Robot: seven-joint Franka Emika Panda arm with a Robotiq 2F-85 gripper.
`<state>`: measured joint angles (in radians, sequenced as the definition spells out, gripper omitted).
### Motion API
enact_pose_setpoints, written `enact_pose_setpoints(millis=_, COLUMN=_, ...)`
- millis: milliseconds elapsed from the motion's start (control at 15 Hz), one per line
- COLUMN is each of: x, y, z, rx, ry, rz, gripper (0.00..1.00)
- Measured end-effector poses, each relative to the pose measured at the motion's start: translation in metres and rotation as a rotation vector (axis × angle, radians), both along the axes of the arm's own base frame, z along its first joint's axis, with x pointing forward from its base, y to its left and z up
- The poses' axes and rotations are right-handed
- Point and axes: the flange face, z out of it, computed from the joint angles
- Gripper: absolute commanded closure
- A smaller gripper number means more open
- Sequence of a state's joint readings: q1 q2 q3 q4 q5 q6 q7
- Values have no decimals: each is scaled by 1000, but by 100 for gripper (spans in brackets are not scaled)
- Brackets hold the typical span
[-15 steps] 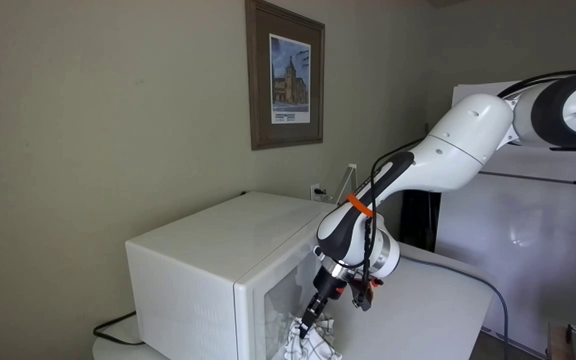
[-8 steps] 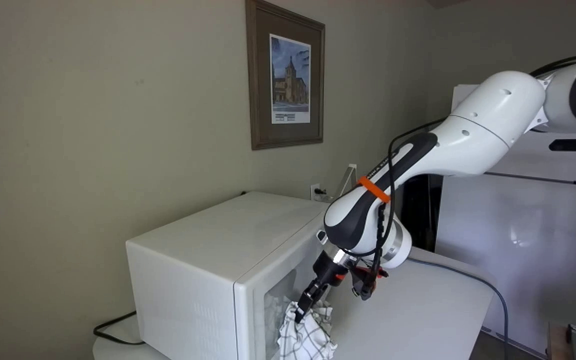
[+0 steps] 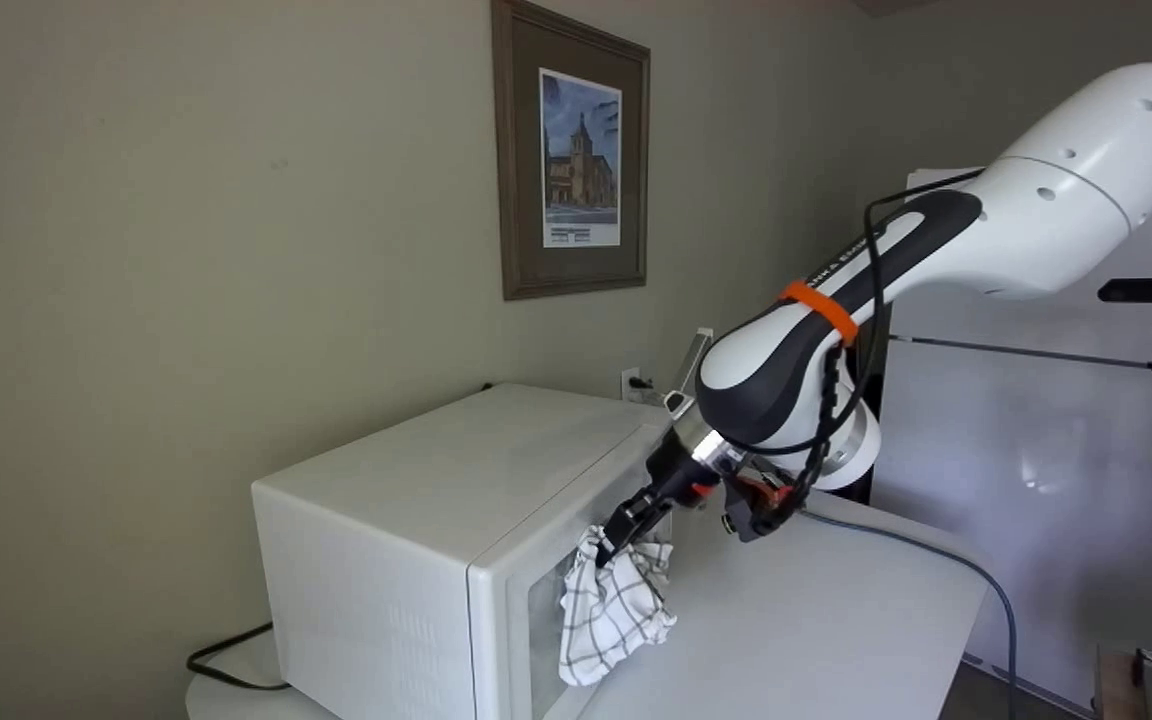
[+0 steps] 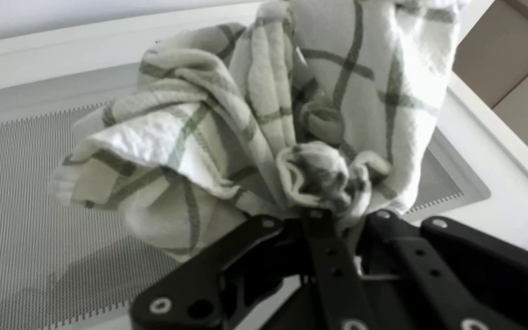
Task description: Wipe the microwave with the towel
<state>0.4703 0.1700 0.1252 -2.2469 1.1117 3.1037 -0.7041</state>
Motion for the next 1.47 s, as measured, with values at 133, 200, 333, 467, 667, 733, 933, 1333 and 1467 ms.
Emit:
enact_pose_setpoints(millis=133, x=-6, y=-4, z=18, rx=-2, ry=-40, rz=-16, gripper=97)
enact_pose_setpoints(millis=200, x=-9, y=-7, z=25, rx=-6, ry=-58, rz=-26, gripper=97)
enact_pose_setpoints(millis=333, x=-11, y=-16, z=33, rx=-15, ry=-80, rz=-49, gripper=97)
enact_pose_setpoints(millis=467, x=-10, y=-30, z=35, rx=-34, ry=-95, rz=-80, gripper=97)
enact_pose_setpoints(millis=667, x=-6, y=-63, z=30, rx=-79, ry=-123, rz=-151, gripper=97)
enact_pose_setpoints(millis=733, x=-3, y=-78, z=29, rx=-94, ry=-134, rz=-183, gripper=97)
enact_pose_setpoints(millis=933, x=5, y=-120, z=28, rx=-136, ry=-169, rz=-262, gripper=97)
enact_pose_setpoints(millis=1333, x=21, y=-179, z=40, rx=-151, ry=-205, rz=-381, gripper=97)
enact_pose_setpoints(millis=1467, x=23, y=-176, z=39, rx=-144, ry=-189, rz=-370, gripper=97)
